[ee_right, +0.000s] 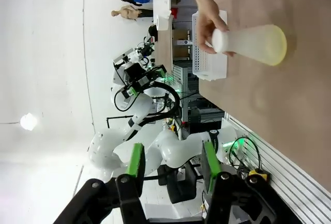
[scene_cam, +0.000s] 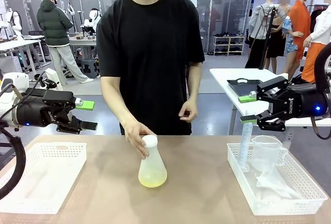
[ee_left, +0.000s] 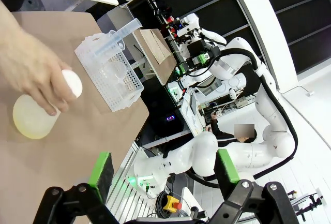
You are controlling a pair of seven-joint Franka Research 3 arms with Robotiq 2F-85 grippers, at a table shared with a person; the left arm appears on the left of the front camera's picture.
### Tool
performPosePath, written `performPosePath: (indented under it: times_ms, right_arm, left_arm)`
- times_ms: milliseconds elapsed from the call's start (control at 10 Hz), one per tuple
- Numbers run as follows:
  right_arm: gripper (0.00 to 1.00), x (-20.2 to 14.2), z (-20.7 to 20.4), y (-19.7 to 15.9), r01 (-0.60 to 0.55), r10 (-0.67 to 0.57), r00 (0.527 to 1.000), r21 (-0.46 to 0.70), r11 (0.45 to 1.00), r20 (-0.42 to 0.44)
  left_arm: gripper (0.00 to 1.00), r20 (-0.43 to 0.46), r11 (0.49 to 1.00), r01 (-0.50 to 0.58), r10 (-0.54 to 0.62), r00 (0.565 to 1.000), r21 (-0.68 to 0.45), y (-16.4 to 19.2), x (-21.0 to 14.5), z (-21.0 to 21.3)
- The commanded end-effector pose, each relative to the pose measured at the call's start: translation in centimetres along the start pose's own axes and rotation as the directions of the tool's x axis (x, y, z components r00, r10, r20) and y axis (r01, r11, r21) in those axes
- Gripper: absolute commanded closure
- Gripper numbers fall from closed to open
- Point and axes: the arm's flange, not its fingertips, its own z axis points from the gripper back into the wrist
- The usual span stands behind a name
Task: Prepare the solutions needed for the experiment.
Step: When the human places the Big flask in the center of the table, pick up the Big flask and place it in the left Organizing basket.
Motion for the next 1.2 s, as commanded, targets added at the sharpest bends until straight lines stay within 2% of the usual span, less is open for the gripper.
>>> performPosePath:
  times_ms: [0,1100]
  right_arm:
    - [0.44,0.56,-0.18,0.05,-0.029,0.03,1.0,0.021,0.999,-0.007]
    - [0.44,0.15,-0.12,0.0,-0.007,0.007,1.0,0.006,1.0,-0.01]
  left_arm:
    - [0.0,0.015,1.0,-0.008,0.009,1.0,-0.024,-0.24,0.08,-0.21]
    - [0.0,0.015,1.0,-0.008,0.009,1.0,-0.024,-0.24,0.08,-0.21]
